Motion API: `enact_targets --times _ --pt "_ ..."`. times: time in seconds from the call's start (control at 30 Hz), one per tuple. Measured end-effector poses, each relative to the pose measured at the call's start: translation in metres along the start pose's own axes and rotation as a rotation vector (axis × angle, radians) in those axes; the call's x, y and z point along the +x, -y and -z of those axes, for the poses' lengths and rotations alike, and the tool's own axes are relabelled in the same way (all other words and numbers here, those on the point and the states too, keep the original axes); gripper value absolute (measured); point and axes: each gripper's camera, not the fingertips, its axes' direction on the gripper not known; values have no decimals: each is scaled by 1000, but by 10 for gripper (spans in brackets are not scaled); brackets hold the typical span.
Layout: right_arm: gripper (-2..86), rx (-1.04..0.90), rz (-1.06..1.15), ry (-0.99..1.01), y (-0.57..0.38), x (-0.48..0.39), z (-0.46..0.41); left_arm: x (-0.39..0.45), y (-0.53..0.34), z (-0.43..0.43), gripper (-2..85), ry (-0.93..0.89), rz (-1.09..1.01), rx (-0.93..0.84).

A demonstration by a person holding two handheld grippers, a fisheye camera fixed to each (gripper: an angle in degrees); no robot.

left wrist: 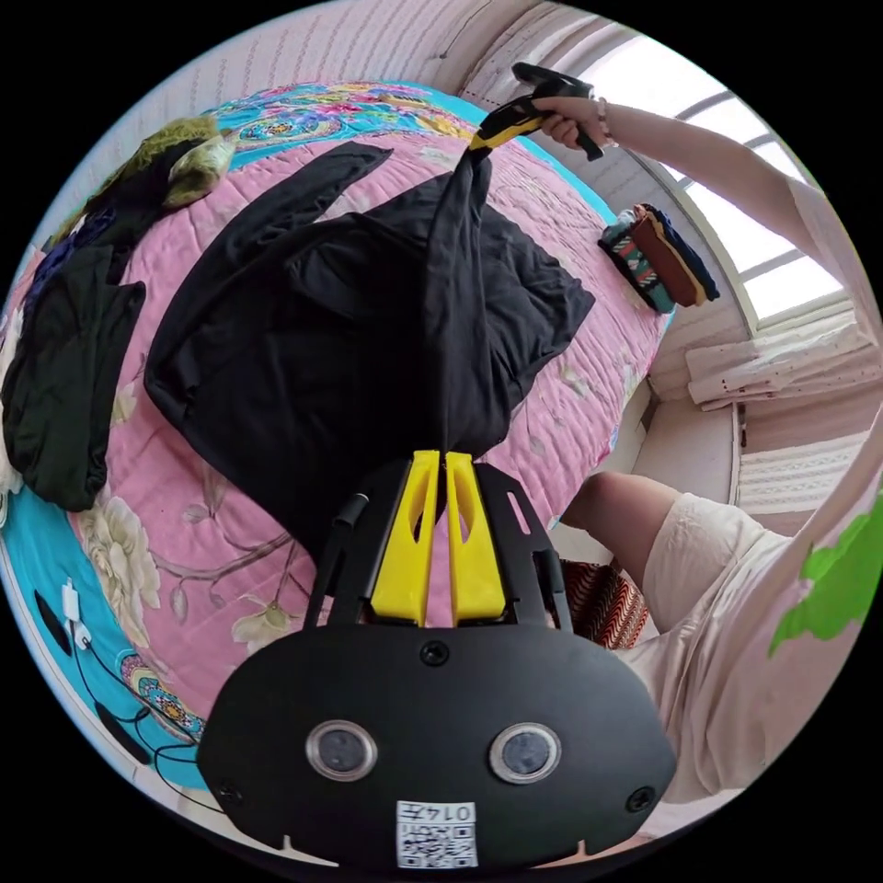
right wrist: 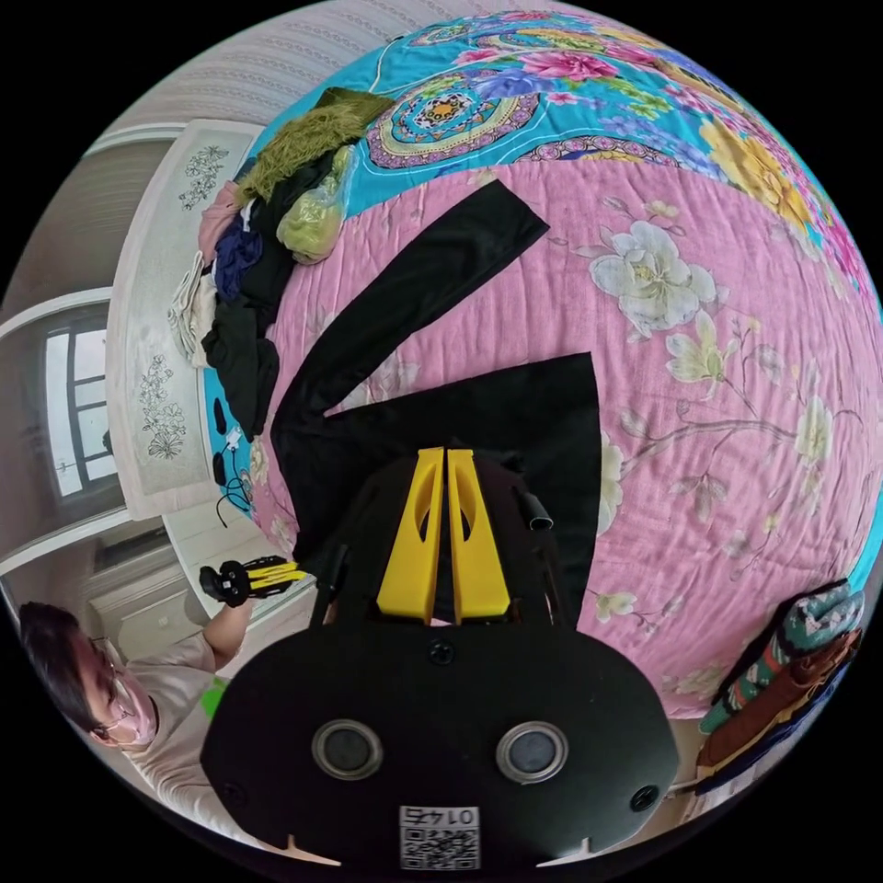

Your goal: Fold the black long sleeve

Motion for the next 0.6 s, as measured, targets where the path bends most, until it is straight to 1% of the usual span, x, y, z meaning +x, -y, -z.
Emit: enact_targets --times 0.13,0.23,0.3,0.4,0.47,0.6 --pt "0 -35 -28 -41 48 5 -21 -38 34 -17 -6 -24 63 -92" --pt "0 -72 -44 -104 80 8 -44 -63 56 -39 -7 -104 98 -177" --pt "1 -84 -49 -115 97 10 -55 -76 67 -48 -8 -105 114 -181" --pt "3 -98 -60 -111 120 15 -65 -89 78 -57 -6 -157 115 -202" --pt "5 -72 -75 -116 129 19 -62 -94 85 -57 -3 -157 103 -201" --pt "57 14 -85 -19 141 31 -40 -108 99 -55 10 -157 102 -197"
